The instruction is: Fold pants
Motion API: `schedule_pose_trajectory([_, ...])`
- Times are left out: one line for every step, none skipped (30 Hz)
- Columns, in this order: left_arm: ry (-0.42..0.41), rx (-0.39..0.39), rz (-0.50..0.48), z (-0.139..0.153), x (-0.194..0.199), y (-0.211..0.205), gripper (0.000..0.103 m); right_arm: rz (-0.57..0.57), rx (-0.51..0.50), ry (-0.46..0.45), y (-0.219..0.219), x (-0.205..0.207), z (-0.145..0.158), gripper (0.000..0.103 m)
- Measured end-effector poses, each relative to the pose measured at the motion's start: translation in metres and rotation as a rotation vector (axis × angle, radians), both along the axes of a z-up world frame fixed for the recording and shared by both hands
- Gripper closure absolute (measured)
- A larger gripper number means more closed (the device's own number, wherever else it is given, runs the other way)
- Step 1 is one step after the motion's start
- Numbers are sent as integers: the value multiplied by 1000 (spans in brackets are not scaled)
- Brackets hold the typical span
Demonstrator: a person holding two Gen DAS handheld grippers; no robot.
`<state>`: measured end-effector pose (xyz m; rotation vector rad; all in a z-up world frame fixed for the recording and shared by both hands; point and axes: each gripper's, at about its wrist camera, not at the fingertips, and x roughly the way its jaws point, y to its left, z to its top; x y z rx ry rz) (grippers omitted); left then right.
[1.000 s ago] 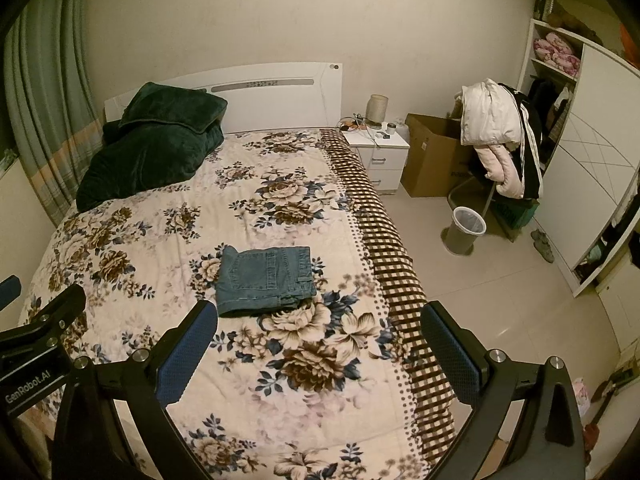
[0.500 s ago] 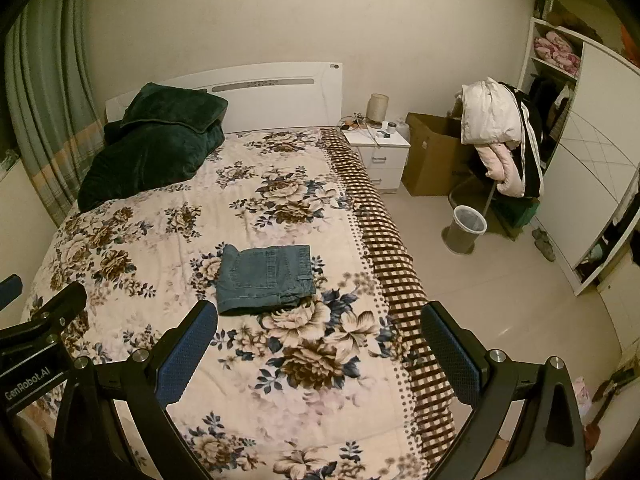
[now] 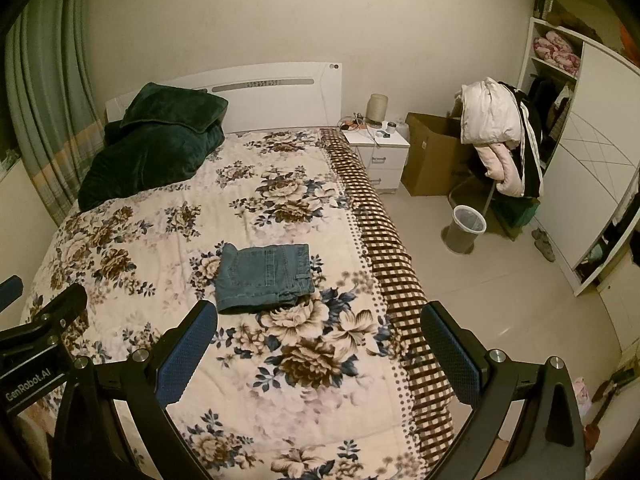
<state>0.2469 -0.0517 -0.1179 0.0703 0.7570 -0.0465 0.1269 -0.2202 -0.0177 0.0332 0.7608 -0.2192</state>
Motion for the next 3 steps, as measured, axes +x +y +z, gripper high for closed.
schedule_pose_trajectory([-1, 0, -2, 0, -1, -2, 0, 0, 2, 0, 0, 0, 0, 0])
schedule_pose_trajectory([-1, 0, -2, 0, -3, -1, 0, 0, 3, 0, 0, 0, 0, 0])
schedule_pose_trajectory([0, -1, -1, 0, -3, -1, 0, -1, 1, -1, 0, 0, 0, 0])
